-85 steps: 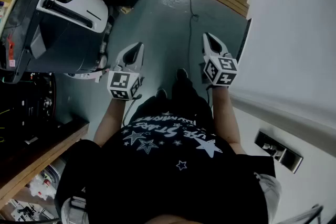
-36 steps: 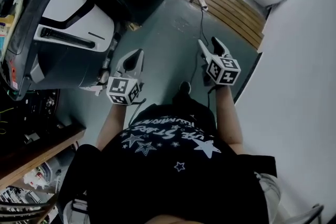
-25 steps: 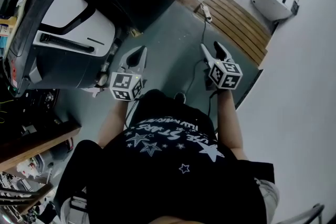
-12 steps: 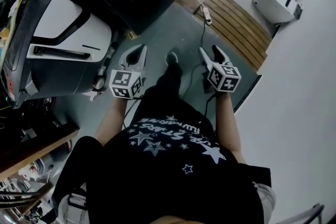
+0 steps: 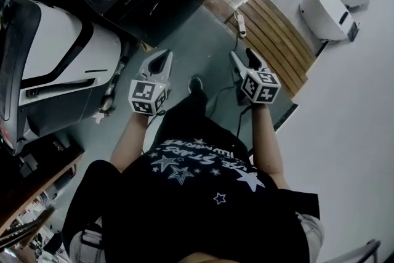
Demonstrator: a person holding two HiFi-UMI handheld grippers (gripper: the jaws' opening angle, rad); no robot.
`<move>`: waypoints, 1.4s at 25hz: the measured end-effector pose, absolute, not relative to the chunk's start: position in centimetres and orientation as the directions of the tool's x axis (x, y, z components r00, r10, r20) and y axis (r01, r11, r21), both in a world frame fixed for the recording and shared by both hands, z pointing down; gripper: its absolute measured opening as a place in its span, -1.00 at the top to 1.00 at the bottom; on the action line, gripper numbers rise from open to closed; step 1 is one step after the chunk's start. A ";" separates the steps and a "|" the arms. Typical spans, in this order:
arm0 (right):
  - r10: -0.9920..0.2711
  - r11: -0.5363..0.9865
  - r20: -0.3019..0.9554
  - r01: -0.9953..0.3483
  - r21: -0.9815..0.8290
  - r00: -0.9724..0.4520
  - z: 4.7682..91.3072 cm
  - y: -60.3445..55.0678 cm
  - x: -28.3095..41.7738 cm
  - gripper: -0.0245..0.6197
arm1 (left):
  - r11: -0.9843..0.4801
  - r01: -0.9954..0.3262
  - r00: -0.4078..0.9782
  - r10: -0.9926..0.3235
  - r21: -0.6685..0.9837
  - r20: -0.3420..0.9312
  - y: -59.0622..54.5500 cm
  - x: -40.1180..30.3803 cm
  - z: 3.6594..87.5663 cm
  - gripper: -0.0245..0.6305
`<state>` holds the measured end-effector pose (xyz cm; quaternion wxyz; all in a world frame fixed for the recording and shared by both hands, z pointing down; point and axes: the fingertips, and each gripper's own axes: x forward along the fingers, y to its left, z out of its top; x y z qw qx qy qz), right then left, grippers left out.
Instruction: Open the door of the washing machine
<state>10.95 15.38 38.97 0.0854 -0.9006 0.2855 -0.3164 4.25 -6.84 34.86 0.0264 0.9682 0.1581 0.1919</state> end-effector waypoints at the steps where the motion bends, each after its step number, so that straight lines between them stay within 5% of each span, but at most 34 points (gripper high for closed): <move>1: -0.576 -0.817 0.530 -0.472 -0.332 0.623 39.2 14.4 12.5 0.08 | -0.952 0.285 0.876 0.306 0.113 0.372 -7.6 5.3 35.3 0.89; 22: -0.669 -0.681 0.610 -0.679 -0.275 0.424 43.9 3.8 31.6 0.08 | -0.987 -0.068 0.889 0.005 0.143 0.459 -16.4 12.9 39.6 0.89; 35: -0.754 -0.384 0.641 -0.886 -0.259 0.140 49.6 2.8 43.9 0.08 | -0.908 -0.404 0.785 -0.281 0.112 0.552 -9.1 17.3 42.2 0.89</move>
